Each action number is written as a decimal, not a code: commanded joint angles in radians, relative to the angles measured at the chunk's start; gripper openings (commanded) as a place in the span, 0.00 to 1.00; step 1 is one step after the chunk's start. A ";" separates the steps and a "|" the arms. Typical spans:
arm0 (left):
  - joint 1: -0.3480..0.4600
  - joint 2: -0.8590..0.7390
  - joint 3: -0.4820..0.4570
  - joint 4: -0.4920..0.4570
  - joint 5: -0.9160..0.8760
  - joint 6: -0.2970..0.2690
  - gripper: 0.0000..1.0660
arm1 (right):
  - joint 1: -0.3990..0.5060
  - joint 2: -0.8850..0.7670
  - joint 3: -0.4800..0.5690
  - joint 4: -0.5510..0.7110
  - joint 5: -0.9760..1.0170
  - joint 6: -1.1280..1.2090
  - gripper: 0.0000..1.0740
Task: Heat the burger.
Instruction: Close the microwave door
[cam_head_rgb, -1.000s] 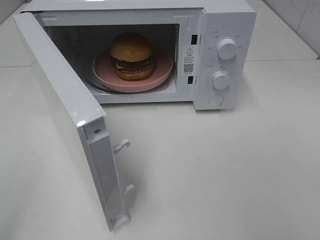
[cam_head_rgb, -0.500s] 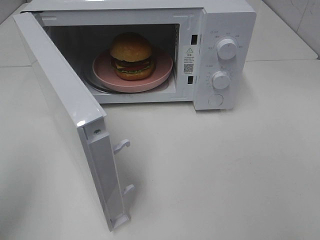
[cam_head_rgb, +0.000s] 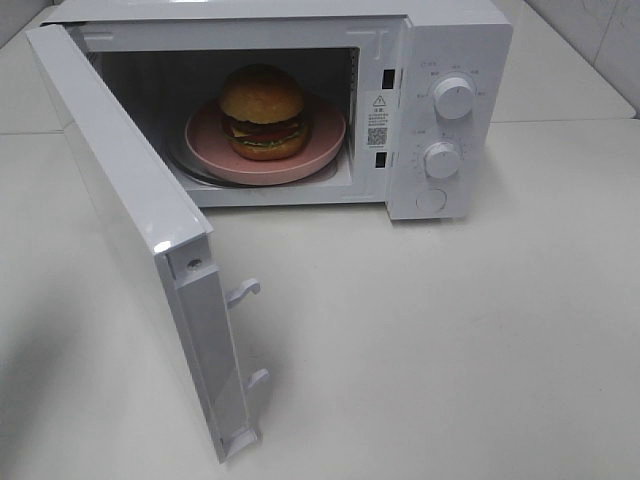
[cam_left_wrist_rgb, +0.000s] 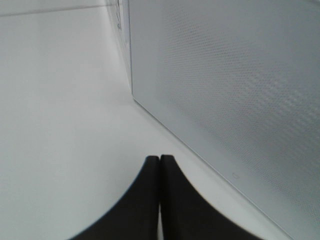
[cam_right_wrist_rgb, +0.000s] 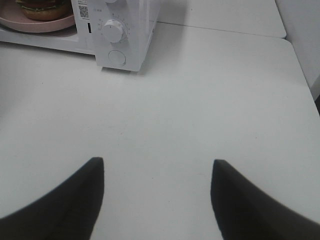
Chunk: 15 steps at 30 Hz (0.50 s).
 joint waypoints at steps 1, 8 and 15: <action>-0.005 0.113 -0.021 -0.165 -0.023 0.140 0.00 | -0.005 -0.026 0.002 -0.004 -0.013 -0.010 0.56; -0.005 0.216 -0.079 -0.312 0.003 0.263 0.00 | -0.005 -0.026 0.002 -0.004 -0.013 -0.010 0.56; -0.025 0.299 -0.137 -0.368 0.025 0.315 0.00 | -0.005 -0.026 0.002 -0.004 -0.013 -0.010 0.56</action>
